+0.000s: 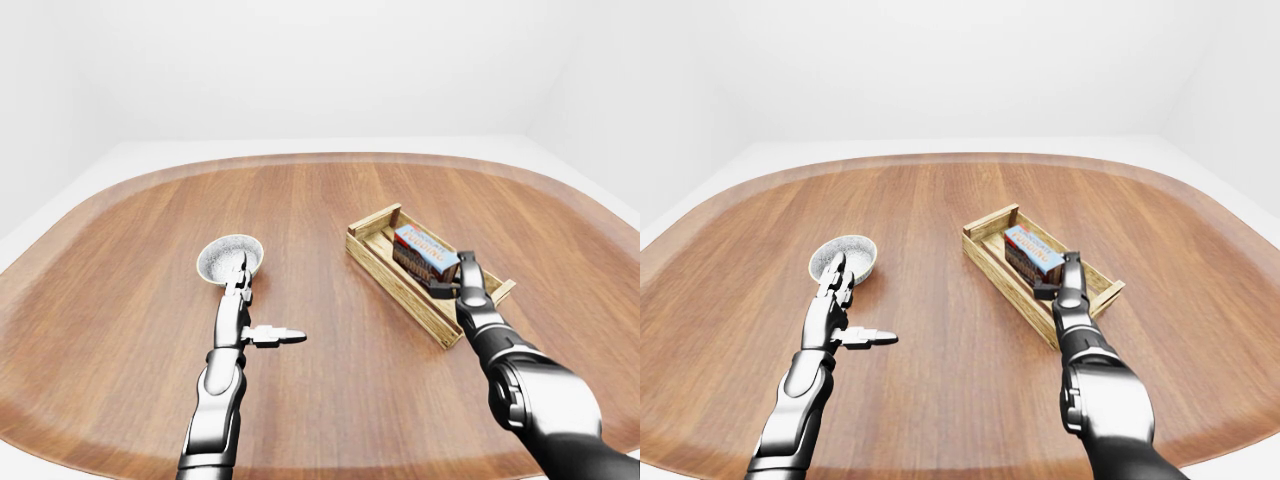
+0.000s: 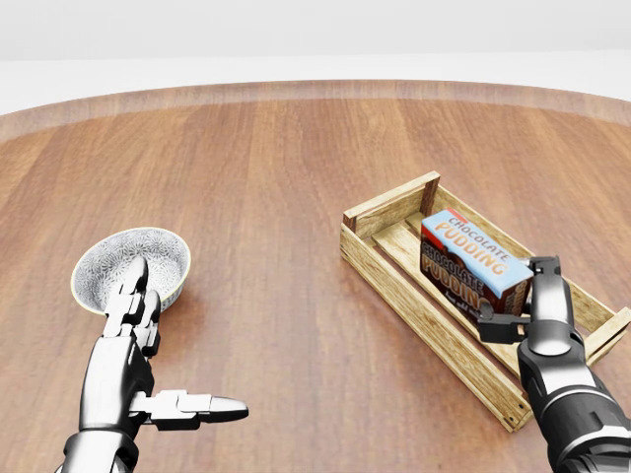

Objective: Pick up the chocolate pudding and put it in the tray.

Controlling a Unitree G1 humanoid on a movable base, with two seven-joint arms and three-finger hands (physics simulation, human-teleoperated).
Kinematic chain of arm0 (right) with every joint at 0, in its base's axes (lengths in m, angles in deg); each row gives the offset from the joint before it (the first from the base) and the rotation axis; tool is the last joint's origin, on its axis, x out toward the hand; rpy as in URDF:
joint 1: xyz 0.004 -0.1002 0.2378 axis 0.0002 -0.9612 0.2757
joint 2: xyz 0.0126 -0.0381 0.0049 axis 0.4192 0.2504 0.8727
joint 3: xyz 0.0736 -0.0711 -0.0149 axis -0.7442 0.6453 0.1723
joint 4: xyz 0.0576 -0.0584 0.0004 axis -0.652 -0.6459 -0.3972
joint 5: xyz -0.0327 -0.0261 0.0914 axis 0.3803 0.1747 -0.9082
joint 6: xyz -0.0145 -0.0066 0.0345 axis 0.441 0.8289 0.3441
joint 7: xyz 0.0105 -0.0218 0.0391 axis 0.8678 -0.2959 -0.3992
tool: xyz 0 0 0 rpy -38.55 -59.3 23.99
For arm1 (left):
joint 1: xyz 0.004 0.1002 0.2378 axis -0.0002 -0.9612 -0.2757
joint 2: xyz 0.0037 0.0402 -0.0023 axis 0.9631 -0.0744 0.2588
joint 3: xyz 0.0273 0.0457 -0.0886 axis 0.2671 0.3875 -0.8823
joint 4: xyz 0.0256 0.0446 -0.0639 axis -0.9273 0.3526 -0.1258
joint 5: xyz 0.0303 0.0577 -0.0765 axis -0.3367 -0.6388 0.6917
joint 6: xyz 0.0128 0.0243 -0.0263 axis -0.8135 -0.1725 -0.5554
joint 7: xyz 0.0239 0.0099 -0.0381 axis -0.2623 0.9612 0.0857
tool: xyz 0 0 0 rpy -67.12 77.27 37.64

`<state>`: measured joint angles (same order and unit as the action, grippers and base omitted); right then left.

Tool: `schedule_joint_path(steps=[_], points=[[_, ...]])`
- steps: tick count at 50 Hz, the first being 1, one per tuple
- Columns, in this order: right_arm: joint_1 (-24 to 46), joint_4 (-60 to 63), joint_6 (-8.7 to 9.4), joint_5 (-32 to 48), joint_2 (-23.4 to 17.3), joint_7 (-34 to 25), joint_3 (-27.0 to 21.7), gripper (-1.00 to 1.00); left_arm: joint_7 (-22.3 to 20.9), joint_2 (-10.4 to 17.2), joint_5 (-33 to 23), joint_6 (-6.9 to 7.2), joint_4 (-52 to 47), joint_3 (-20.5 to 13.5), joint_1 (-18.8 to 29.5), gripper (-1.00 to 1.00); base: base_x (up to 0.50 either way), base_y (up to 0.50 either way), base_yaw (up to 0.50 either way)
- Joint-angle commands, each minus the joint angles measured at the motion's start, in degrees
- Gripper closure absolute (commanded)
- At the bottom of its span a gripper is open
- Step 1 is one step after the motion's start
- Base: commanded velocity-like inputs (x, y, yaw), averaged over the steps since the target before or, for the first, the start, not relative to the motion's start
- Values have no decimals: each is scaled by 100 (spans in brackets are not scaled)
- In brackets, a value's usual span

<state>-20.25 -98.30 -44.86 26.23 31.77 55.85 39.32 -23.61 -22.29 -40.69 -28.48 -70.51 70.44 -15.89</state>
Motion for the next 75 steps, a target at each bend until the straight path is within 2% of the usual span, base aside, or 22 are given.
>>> schedule_joint_path(steps=[1,13,19,40,53,75], points=[[-65,178,0,46,-8,148,-37,100,-81,-16,100,95,-58,-12,-5,-100,0,0,0],[-90,176,0,106,-41,175,-33,100,-85,-15,101,88,-41,-15,2,-100,0,0,0],[-143,167,0,131,-47,190,-44,100,-80,-16,105,33,36,-22,24,-100,0,0,0],[-248,153,0,143,-65,200,-79,100,-71,-13,110,85,-20,-16,18,-100,0,0,0],[-329,144,0,147,-48,207,-103,100,-79,-14,101,41,29,-15,24,-100,0,0,0],[-340,147,0,135,-57,217,-116,100,-83,-15,101,83,-16,-14,20,-100,0,0,0]])
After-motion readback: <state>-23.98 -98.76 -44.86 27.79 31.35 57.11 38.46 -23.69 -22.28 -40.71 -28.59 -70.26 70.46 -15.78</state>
